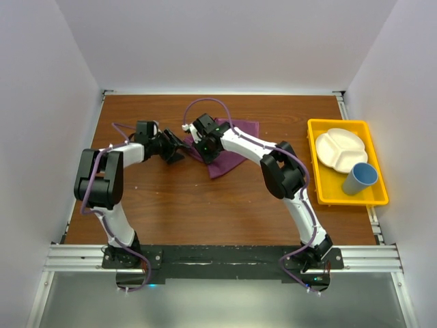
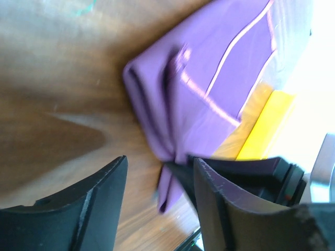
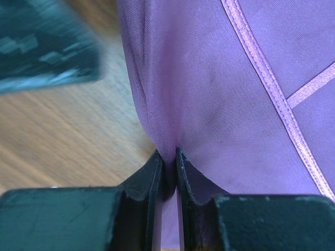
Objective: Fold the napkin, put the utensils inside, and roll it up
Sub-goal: Roll the napkin with the utensil
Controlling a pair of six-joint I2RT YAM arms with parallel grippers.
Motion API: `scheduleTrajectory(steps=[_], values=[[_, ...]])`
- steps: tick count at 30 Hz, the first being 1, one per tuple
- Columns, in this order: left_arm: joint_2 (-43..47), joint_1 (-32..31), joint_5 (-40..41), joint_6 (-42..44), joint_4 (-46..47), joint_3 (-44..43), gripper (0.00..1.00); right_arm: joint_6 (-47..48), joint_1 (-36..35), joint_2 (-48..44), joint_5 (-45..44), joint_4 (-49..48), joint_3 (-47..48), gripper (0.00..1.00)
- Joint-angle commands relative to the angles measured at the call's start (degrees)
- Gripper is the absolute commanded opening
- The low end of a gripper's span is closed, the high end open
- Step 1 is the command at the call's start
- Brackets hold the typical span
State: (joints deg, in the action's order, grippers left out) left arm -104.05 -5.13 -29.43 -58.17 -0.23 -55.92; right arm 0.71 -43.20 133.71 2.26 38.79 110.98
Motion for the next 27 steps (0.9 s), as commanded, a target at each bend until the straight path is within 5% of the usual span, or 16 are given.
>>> scheduleTrajectory(steps=[1,17,27], values=[[-3.08,-0.67,-0.89,-3.87,3.66,-4.10,0.61,-3.17,0.57,2.96,6.43,3.93,-0.15,0.00],[-9.15,-7.70,8.68,-10.12,-1.00,-6.48,0.63,-4.84,3.12,-0.20,13.21,0.24,-3.75,0.00],[-9.59,-9.11,17.91,-9.33,-7.24,-4.90,0.48,-4.23,3.30,-1.52,13.73,-2.31,-6.21,0.00]])
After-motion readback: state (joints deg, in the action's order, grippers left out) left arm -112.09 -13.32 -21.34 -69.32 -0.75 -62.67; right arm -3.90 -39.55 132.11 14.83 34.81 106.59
